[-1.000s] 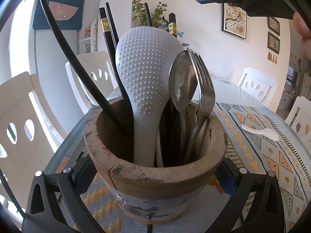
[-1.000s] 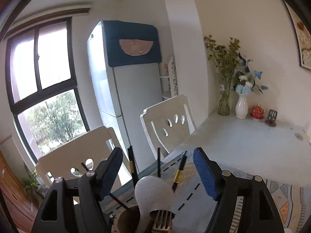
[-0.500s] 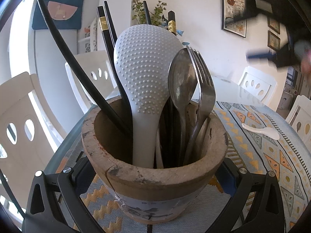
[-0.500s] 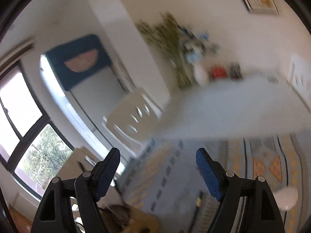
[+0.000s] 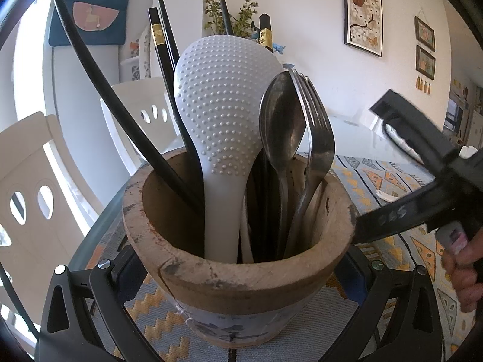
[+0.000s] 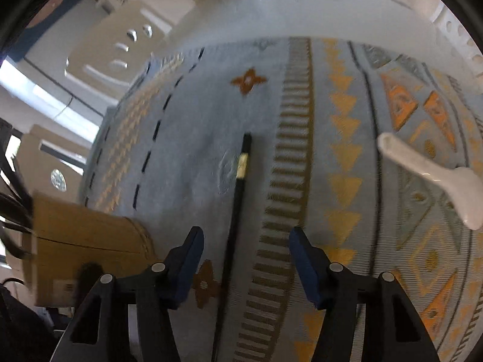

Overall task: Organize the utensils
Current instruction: 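Move the right gripper down and grasp the black chopstick, then lift the chopstick upright and carry it above the holder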

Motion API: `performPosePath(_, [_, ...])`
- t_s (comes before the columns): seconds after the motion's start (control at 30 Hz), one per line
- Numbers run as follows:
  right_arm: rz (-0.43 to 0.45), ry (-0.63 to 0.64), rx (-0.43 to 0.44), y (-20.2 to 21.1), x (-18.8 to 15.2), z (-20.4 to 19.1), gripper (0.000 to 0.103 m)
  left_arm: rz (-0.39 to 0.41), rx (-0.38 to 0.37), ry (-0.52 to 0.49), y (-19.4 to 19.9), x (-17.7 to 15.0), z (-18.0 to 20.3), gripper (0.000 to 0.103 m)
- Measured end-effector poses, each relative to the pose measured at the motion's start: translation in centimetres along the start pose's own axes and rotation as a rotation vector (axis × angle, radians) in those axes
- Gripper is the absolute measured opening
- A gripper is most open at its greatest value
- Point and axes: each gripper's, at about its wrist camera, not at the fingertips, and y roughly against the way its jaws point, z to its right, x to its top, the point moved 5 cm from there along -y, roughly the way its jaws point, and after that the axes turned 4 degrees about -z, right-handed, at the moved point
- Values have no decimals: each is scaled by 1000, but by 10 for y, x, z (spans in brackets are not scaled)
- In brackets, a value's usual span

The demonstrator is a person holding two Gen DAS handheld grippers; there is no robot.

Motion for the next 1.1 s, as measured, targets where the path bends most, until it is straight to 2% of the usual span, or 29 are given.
performPosePath(0.07, [9, 49, -50, -3, 1, -5, 57, -2, 0, -1, -1, 0, 0, 103])
performPosePath(0.17, [1, 120, -146, -6, 2, -14, 48, -4, 1, 0, -1, 0, 1, 103])
performPosePath(0.23, [19, 169, -185, -6, 0, -15, 35, -4, 2, 2, -1, 1, 1, 103])
performPosePath(0.27, [24, 180, -187, -6, -1, -16, 29, -3, 2, 4, -1, 1, 1, 103])
performPosePath(0.3, [23, 188, -181, -5, -3, -15, 17, -2, 2, 5, -1, 1, 0, 103])
performPosePath(0.33, [15, 191, -164, -4, -5, -15, 10, -3, 2, 5, -1, 1, 0, 103])
performPosePath(0.57, [-46, 206, -65, -2, -26, -14, 6, -3, 2, 6, -2, 0, -2, 103])
performPosePath(0.67, [-101, 212, -10, 1, -43, -11, 6, -2, 2, 6, -2, 0, -2, 103])
performPosePath(0.77, [-188, 141, 92, 3, -58, 1, 6, -4, 1, 5, -2, 0, -2, 103])
performPosePath(0.9, [-225, 32, 177, 0, -58, 17, 6, -3, 1, 4, -2, 0, -2, 103])
performPosePath(0.97, [-233, 23, 175, 0, -57, 16, 6, -3, 2, 5, -2, 0, -2, 103])
performPosePath(1.1, [-207, 103, 74, -2, -45, 0, 6, -8, 1, 7, -2, 0, -3, 103])
